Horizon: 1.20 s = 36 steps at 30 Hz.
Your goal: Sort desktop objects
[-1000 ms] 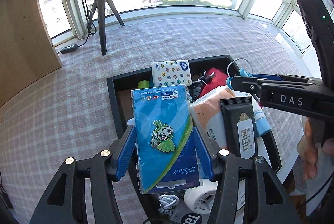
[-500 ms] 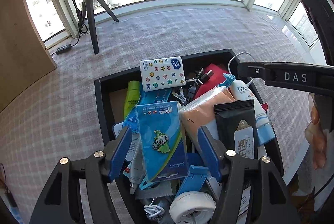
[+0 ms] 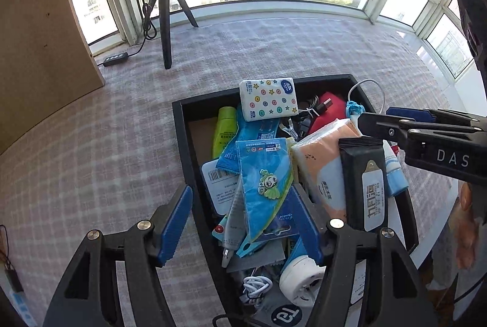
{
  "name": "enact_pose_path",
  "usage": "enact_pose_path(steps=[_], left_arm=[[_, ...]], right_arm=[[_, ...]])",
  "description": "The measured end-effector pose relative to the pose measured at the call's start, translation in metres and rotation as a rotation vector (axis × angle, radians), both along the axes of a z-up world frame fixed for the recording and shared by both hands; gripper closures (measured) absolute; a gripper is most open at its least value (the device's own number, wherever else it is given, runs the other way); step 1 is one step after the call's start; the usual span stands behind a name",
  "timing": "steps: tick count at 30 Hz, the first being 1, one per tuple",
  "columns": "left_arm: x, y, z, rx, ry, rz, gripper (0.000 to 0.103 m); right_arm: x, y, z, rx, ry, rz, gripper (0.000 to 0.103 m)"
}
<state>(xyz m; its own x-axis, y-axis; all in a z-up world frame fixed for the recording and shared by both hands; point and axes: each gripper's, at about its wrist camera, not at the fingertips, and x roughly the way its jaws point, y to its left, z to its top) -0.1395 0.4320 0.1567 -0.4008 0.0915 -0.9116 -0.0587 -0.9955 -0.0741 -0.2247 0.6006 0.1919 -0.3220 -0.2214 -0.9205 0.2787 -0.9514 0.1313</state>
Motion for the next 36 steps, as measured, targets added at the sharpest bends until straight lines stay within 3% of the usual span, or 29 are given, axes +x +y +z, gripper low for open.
enact_pose_path(steps=[7, 14, 17, 26, 36], left_arm=[[0.032, -0.053, 0.014, -0.013, 0.047, 0.036, 0.035], [0.095, -0.132, 0.020, -0.033, 0.112, 0.132, 0.028], [0.118, -0.169, 0.013, -0.023, 0.093, 0.191, 0.028], [0.180, -0.246, -0.005, -0.036, 0.063, 0.276, 0.028], [0.216, -0.288, -0.020, -0.031, 0.039, 0.325, 0.027]], right_arm=[[0.044, -0.048, 0.009, -0.002, 0.030, 0.014, 0.046], [0.103, -0.110, 0.010, 0.006, 0.079, 0.041, 0.046], [0.134, -0.139, 0.004, 0.033, 0.120, 0.058, 0.043], [0.210, -0.228, -0.026, 0.007, 0.103, 0.114, 0.042], [0.241, -0.280, -0.034, 0.007, 0.135, 0.126, 0.042]])
